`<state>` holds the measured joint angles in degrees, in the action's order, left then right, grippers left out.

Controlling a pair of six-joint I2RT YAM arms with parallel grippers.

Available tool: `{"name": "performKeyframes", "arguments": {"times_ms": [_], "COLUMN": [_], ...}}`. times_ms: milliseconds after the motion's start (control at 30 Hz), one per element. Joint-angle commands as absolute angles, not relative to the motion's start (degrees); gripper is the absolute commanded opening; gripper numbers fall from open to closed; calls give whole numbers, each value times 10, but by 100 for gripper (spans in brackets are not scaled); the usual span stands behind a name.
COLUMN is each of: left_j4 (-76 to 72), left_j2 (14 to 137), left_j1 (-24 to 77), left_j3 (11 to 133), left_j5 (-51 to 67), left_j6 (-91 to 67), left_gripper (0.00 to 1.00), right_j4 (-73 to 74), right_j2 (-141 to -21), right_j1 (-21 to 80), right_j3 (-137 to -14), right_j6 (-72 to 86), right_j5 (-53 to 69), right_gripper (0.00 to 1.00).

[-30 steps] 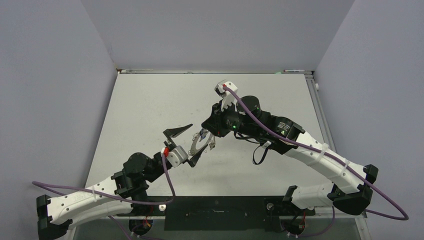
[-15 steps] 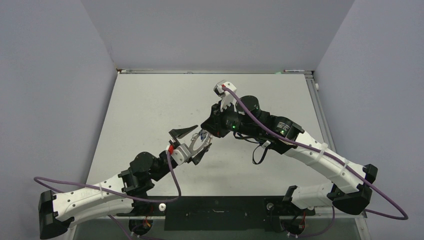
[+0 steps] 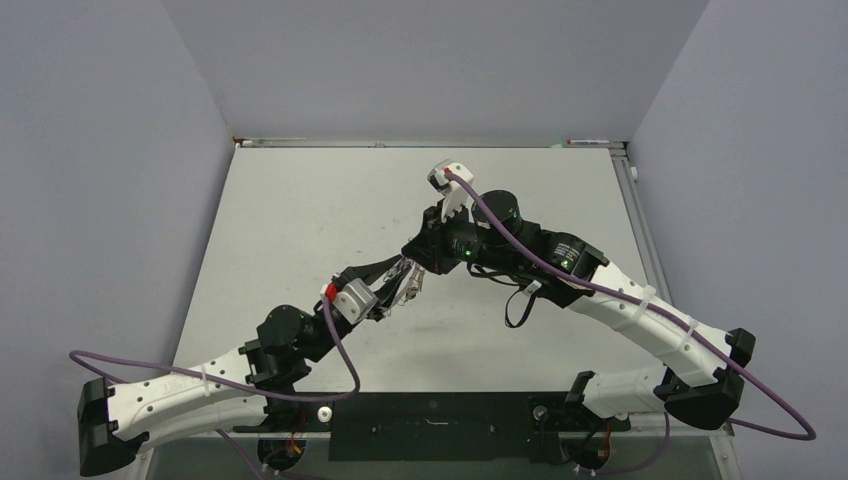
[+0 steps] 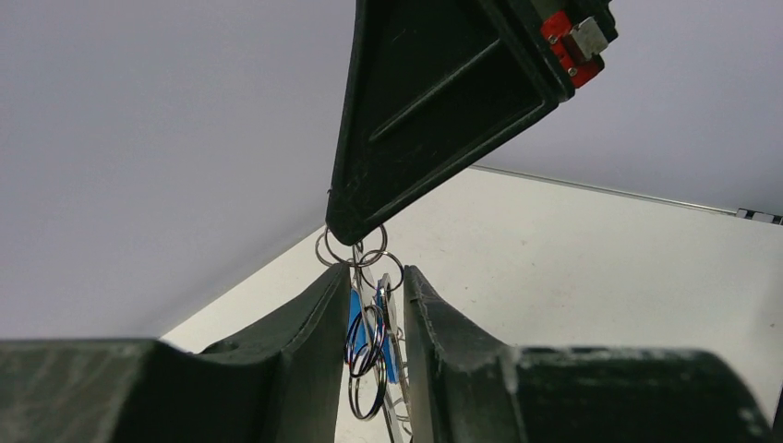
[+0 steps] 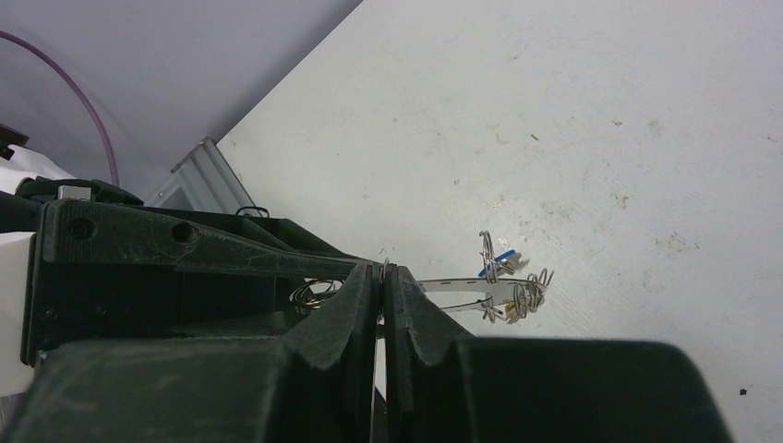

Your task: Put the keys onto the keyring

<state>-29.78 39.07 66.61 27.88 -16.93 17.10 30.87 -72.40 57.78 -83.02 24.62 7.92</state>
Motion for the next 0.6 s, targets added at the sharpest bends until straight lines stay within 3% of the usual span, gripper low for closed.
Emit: {"name": "performKeyframes", "arguments": {"times_ms": [0, 100, 367, 467, 567], "left_j4": [-315, -309, -325, -344, -348], "left_j2": [389, 390, 407, 417, 433], "left_j1": [666, 666, 666, 666, 666], "left_j3": [287, 291, 293, 290, 298], "left_j5": [-177, -161, -168, -173, -186], "left_j6": [168, 161, 150, 154, 160], "left_gripper": [29, 52, 65, 64, 51], "right_j4": [276, 276, 269, 268, 267], "right_j2": [-719, -717, -718, -715, -713], "right_j1": [579, 580, 580, 580, 580], "right_j3": [-848, -848, -844, -841, -839], "right_j6": [245, 247, 249, 250, 252], "right_j5": [79, 66, 69, 74, 76], "right_gripper": [5, 5, 5, 5, 5]}}
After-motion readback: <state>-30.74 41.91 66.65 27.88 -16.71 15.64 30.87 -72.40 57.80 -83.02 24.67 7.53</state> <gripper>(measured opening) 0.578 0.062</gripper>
